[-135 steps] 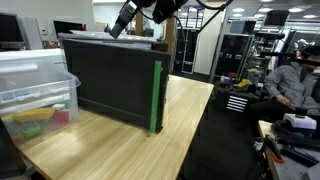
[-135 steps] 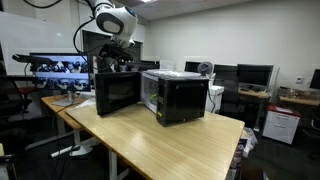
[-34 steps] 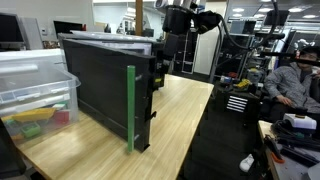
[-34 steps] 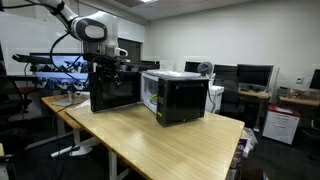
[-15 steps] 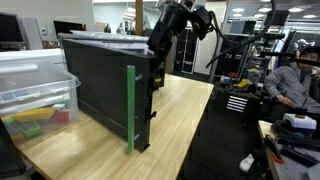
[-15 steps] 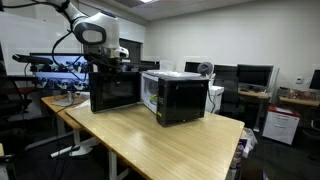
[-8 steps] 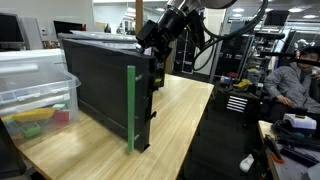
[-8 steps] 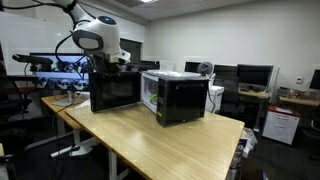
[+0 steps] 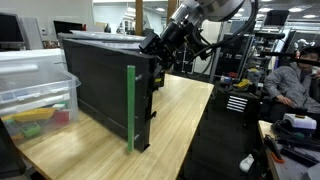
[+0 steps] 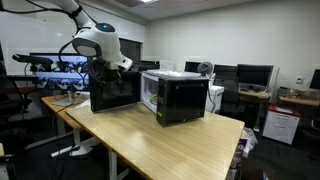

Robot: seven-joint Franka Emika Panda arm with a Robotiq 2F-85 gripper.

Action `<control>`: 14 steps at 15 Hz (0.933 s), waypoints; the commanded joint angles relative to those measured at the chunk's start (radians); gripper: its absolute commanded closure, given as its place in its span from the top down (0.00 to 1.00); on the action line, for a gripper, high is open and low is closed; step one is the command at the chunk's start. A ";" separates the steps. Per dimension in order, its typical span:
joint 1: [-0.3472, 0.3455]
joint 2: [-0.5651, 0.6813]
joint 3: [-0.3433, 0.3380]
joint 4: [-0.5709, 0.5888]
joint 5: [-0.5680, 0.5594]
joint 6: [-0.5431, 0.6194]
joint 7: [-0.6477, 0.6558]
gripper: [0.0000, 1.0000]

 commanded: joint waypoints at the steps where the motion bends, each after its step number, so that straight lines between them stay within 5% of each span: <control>1: -0.007 0.023 -0.010 -0.022 0.003 0.081 0.025 1.00; 7: -0.004 0.092 -0.045 -0.021 -0.087 0.169 0.046 1.00; 14: 0.014 0.174 -0.099 -0.006 -0.361 0.276 0.135 1.00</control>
